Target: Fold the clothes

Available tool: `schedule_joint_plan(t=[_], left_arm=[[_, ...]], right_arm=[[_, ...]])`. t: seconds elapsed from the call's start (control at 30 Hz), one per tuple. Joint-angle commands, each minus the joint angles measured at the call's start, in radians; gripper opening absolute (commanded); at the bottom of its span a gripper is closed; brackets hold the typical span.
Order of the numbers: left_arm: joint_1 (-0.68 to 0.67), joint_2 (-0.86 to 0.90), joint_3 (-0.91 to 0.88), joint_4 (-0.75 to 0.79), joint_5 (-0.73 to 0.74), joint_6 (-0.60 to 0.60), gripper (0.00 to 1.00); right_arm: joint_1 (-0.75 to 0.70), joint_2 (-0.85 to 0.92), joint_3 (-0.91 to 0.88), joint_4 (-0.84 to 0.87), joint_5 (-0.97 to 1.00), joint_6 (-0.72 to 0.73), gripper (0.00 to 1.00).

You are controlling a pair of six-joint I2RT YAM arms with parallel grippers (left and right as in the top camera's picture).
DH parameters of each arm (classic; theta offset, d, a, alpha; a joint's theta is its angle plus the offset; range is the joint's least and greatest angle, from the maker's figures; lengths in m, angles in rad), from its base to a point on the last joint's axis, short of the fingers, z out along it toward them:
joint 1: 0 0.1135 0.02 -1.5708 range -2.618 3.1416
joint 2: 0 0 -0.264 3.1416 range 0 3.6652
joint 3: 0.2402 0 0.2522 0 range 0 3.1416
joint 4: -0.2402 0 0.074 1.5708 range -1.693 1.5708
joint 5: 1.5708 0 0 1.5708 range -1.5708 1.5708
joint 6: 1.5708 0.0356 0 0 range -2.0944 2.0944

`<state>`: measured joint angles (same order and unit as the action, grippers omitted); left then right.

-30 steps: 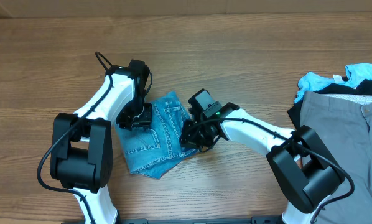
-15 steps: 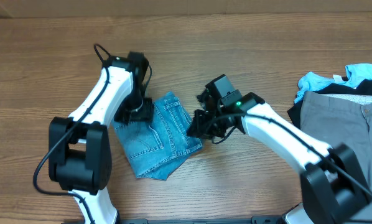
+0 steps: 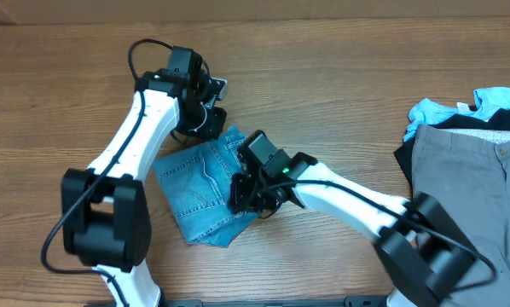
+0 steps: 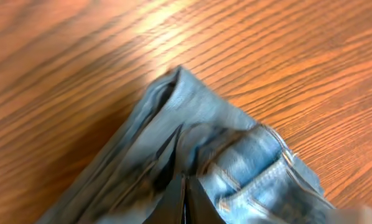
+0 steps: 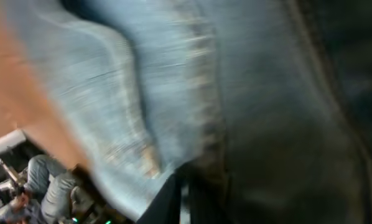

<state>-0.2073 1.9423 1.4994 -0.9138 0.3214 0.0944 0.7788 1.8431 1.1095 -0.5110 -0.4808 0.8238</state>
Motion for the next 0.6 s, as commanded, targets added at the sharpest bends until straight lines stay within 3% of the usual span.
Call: schedule_joint_plan(t=[0.0,0.2,0.37,0.57], left_arm=[[0.002,0.090,-0.027,0.034,0.136,0.064,0.05],[0.005,0.212,-0.026,0.109,0.140,0.063,0.04],[0.019,0.193,0.005,0.088,0.140,0.061,0.05],[0.081,0.106,0.160,-0.075,0.140,0.048,0.22]], right_arm=[[-0.017,0.065,-0.011,0.016,0.013,0.051,0.08],[-0.017,0.117,-0.011,-0.008,-0.015,0.069,0.04],[-0.021,0.117,-0.011,-0.046,0.001,0.051,0.04],[-0.085,0.117,-0.011,-0.167,0.017,0.009,0.04]])
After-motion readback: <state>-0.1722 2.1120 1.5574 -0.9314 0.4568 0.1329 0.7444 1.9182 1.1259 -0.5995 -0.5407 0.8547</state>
